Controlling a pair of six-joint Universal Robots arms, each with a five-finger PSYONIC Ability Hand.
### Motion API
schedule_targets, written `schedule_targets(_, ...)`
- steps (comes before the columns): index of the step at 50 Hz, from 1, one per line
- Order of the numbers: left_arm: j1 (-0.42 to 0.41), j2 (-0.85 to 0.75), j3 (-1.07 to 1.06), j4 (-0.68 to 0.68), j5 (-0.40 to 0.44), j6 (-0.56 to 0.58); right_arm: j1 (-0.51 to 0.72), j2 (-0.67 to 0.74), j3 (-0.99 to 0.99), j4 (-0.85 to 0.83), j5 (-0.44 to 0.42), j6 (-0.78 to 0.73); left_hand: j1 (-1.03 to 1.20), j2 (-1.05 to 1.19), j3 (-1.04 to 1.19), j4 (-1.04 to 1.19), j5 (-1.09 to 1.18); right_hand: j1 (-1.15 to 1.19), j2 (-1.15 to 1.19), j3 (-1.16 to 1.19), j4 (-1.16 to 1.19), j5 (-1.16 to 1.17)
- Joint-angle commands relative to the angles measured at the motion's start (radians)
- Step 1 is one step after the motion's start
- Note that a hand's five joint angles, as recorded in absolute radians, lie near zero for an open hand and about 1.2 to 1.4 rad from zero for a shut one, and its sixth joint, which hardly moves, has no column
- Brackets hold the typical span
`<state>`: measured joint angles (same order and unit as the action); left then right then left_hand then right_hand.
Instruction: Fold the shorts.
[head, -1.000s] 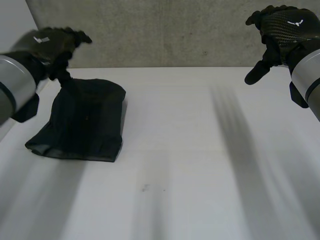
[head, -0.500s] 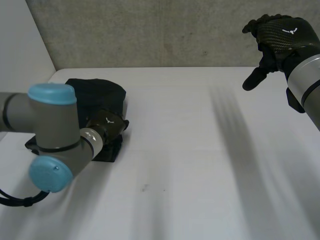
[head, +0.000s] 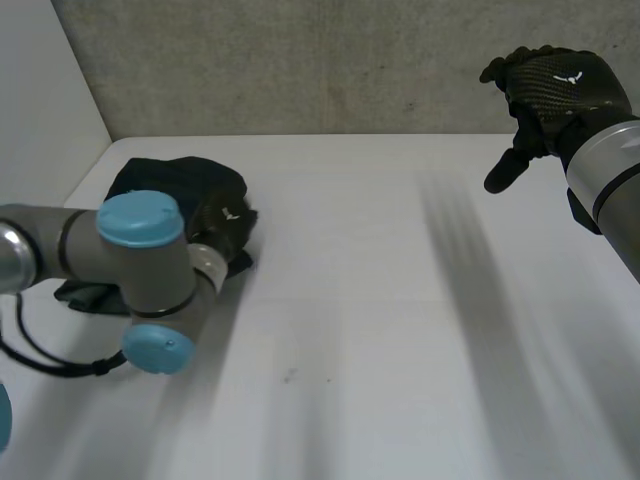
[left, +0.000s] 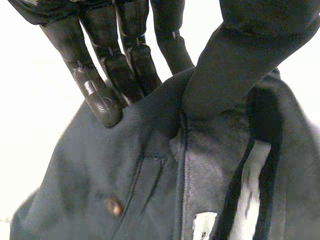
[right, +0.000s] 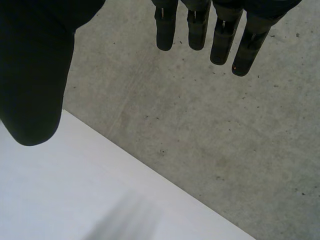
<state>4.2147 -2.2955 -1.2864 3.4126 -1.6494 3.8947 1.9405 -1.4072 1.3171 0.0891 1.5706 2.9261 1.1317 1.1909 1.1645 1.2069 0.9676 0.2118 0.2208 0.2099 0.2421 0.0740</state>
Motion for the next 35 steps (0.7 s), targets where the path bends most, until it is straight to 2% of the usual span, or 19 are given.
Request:
schedule_targets(1, -0.200, 0.002, 0.128, 0.002, 0.003, -0.074, -0.012, -0.001, -0.013, -0.002, 0.000, -0.001, 0.265, 0.205, 0.232, 0.189, 0.254, -0.037, -0.046, -0.035, -0.068, -0.074)
schedule_targets(8, -0.343, -0.097, 0.292, 0.034, 0.002, -0.098, -0.017, -0.015, -0.021, -0.003, 0.002, -0.001, 0.265, 0.205, 0.232, 0.189, 0.254, -0.037, -0.046, -0.035, -0.068, -0.074)
schedule_targets(12, -0.381, -0.153, 0.338, 0.086, 0.006, -0.100, -0.028, -0.019, -0.033, -0.003, 0.002, -0.001, 0.265, 0.205, 0.232, 0.189, 0.254, -0.037, -0.046, -0.035, -0.068, -0.074)
schedule_targets(13, -0.386, -0.156, 0.338, 0.102, 0.007, -0.100, -0.037, -0.021, -0.035, -0.002, 0.002, -0.001, 0.198, 0.139, 0.165, 0.123, 0.188, -0.037, -0.046, -0.035, -0.068, -0.074)
schedule_targets(14, -0.387, -0.157, 0.338, 0.117, 0.007, -0.100, -0.041, -0.021, -0.035, -0.002, 0.002, -0.001, -0.055, -0.115, -0.088, -0.131, -0.066, -0.037, -0.046, -0.035, -0.068, -0.074)
schedule_targets(15, -0.392, -0.157, 0.332, 0.140, 0.003, -0.098, -0.046, -0.024, -0.036, -0.003, 0.002, -0.001, -0.668, -0.727, -0.701, -0.744, -0.679, -0.037, -0.046, -0.035, -0.068, -0.074)
schedule_targets(16, -0.394, -0.156, 0.329, 0.146, -0.001, -0.095, -0.051, -0.026, -0.036, -0.003, 0.000, -0.001, -0.884, -0.943, -0.917, -0.959, -0.894, -0.037, -0.046, -0.035, -0.068, -0.074)
schedule_targets(17, -0.395, -0.151, 0.320, 0.155, -0.003, -0.092, -0.058, -0.026, -0.038, -0.003, 0.000, -0.001, -0.935, -0.994, -0.968, -1.011, -0.946, -0.037, -0.046, -0.035, -0.068, -0.074)
schedule_targets(25, -0.380, 0.033, 0.188, 0.163, -0.046, -0.101, -0.075, -0.024, -0.052, 0.018, -0.046, -0.001, -0.942, -1.001, -0.974, -1.017, -0.952, -0.037, -0.046, -0.035, -0.068, -0.074)
schedule_targets(30, -0.302, 0.235, 0.037, 0.151, -0.047, -0.106, -0.066, 0.013, -0.050, 0.095, -0.113, -0.025, -0.945, -1.004, -0.977, -1.020, -0.955, -0.037, -0.046, -0.035, -0.068, -0.074)
schedule_targets(33, -0.263, 0.300, -0.022, 0.142, -0.046, -0.121, -0.060, 0.068, -0.047, 0.138, -0.139, -0.056, -0.942, -1.001, -0.974, -1.017, -0.952, -0.037, -0.046, -0.035, -0.068, -0.074)
schedule_targets(35, -0.210, 0.332, -0.062, 0.120, -0.046, -0.159, -0.060, 0.086, -0.036, 0.152, -0.144, -0.067, -0.936, -0.995, -0.969, -1.011, -0.946, -0.037, -0.046, -0.035, -0.068, -0.074)
